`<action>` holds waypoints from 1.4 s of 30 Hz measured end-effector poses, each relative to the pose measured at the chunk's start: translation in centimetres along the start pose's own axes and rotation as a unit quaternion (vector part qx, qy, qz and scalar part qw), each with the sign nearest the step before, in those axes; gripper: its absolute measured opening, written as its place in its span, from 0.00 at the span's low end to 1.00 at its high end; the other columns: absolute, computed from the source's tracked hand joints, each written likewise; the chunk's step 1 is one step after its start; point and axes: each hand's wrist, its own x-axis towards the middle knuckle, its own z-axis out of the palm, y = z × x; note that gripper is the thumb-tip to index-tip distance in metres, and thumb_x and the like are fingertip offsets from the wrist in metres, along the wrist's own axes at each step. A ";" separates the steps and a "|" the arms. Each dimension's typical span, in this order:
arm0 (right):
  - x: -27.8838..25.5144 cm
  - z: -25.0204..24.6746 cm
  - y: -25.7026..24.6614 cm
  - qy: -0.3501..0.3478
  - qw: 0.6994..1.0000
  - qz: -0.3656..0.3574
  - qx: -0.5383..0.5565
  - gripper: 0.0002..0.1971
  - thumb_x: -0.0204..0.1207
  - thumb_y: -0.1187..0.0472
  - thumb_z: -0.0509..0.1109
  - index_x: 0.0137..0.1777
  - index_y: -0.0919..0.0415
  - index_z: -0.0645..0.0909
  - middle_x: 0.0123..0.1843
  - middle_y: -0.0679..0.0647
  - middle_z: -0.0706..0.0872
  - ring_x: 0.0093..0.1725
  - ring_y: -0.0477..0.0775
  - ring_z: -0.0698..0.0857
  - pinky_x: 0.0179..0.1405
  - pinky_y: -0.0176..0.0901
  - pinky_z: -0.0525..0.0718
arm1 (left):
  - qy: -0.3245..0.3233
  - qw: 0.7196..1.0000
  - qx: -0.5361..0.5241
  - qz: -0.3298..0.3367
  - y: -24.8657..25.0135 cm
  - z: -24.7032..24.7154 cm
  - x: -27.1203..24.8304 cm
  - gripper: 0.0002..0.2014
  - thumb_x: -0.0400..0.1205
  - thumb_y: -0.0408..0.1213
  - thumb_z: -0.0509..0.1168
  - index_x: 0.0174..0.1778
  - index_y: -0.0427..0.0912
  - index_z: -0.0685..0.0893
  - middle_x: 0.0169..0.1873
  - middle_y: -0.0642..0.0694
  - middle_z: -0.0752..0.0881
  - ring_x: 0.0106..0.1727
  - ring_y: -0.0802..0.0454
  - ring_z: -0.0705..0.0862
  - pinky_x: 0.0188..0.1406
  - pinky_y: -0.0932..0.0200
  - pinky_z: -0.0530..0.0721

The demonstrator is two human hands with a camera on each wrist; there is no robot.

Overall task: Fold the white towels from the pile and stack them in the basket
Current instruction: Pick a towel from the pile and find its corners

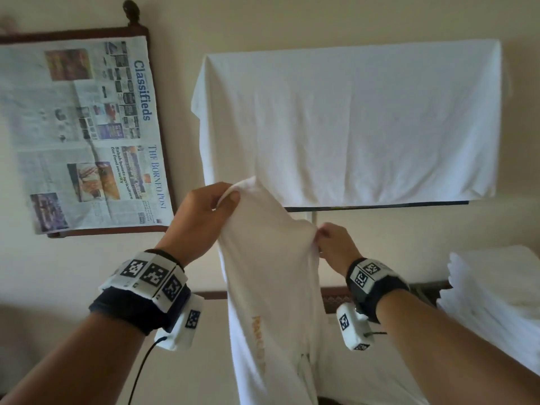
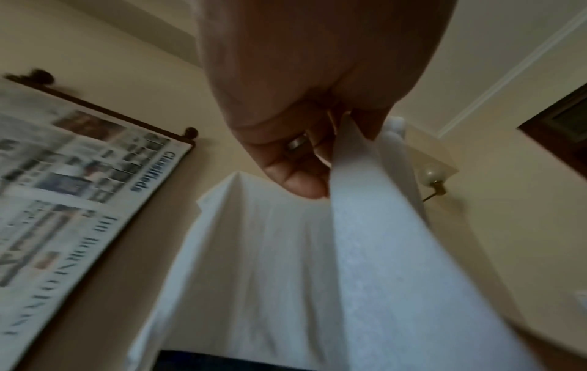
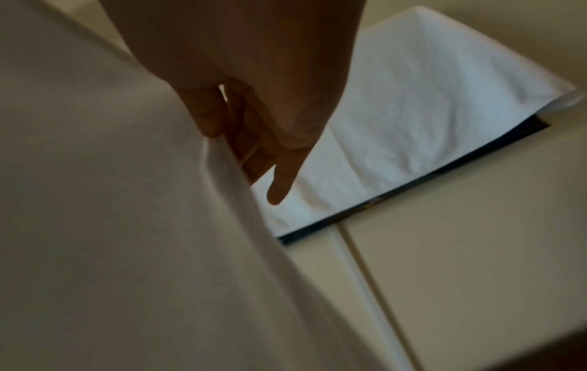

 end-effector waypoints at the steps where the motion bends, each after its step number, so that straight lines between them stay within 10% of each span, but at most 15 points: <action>1: -0.3 0.5 -2.3 0.016 0.999 -0.022 0.019 0.10 0.77 0.67 0.62 0.34 0.60 0.77 0.36 0.54 0.82 0.40 0.57 0.79 0.40 0.47 0.80 | 0.005 1.000 0.003 -0.014 -1.0 -1.3 -0.4 0.12 0.90 0.41 0.62 0.44 0.56 0.88 0.34 0.61 0.86 0.36 0.64 0.81 0.37 0.69 0.77; 7: -4.1 2.8 -16.4 0.007 0.971 -0.228 0.073 0.00 0.80 0.64 0.70 0.48 0.59 0.82 0.45 0.50 0.86 0.45 0.40 0.83 0.46 0.26 0.76 | 0.048 0.980 -0.181 -0.066 -3.9 -6.9 -2.1 0.14 0.87 0.49 0.59 0.59 0.55 0.90 0.50 0.52 0.91 0.52 0.55 0.87 0.58 0.56 0.84; 12: -6.9 3.9 -22.1 0.059 0.942 -0.327 0.048 0.01 0.77 0.66 0.74 0.45 0.62 0.84 0.43 0.51 0.84 0.44 0.43 0.83 0.50 0.27 0.76 | -0.093 0.923 -0.355 -0.117 -3.1 -7.1 -2.7 0.15 0.90 0.32 0.57 0.58 0.43 0.90 0.47 0.41 0.91 0.48 0.49 0.90 0.47 0.56 0.87; 16: -8.6 3.9 -21.7 0.098 0.948 -0.299 0.038 0.02 0.77 0.67 0.74 0.43 0.62 0.84 0.41 0.50 0.84 0.43 0.44 0.83 0.47 0.29 0.77 | -0.185 0.885 -0.407 -0.132 -2.5 -5.5 -3.6 0.15 0.90 0.29 0.56 0.57 0.37 0.90 0.48 0.34 0.90 0.47 0.43 0.89 0.47 0.53 0.88; 25: -15.5 4.2 -12.4 0.045 0.991 -0.107 -0.059 0.16 0.81 0.55 0.71 0.33 0.49 0.72 0.28 0.44 0.75 0.28 0.41 0.73 0.32 0.38 0.73 | -0.163 0.924 -0.337 -0.082 -1.3 -2.6 -4.9 0.24 0.86 0.51 0.63 0.45 0.28 0.81 0.35 0.38 0.82 0.37 0.45 0.78 0.37 0.51 0.78; 32: -16.5 1.9 -2.5 0.054 0.988 0.102 -0.098 0.10 0.84 0.58 0.64 0.46 0.63 0.82 0.42 0.60 0.88 0.42 0.60 0.86 0.46 0.60 0.86 | -0.179 0.907 -0.351 -0.147 -1.5 -2.6 -5.4 0.17 0.92 0.38 0.58 0.53 0.27 0.85 0.34 0.40 0.86 0.33 0.48 0.82 0.36 0.55 0.81; 36: -14.0 -0.6 -6.9 0.121 0.992 0.013 -0.046 0.07 0.83 0.67 0.62 0.49 0.64 0.83 0.46 0.58 0.88 0.47 0.59 0.85 0.47 0.44 0.80 | -0.187 0.904 -0.343 -0.175 -0.7 -0.9 -6.1 0.18 0.92 0.42 0.59 0.43 0.39 0.89 0.33 0.39 0.86 0.33 0.46 0.83 0.39 0.52 0.81; 42: -12.3 -3.8 -13.3 0.119 0.980 -0.158 0.006 0.06 0.79 0.69 0.68 0.45 0.63 0.87 0.40 0.52 0.89 0.41 0.45 0.86 0.43 0.29 0.79 | -0.144 0.904 -0.368 -0.166 2.8 3.9 -5.7 0.16 0.90 0.44 0.63 0.54 0.35 0.89 0.41 0.33 0.85 0.42 0.40 0.82 0.44 0.41 0.80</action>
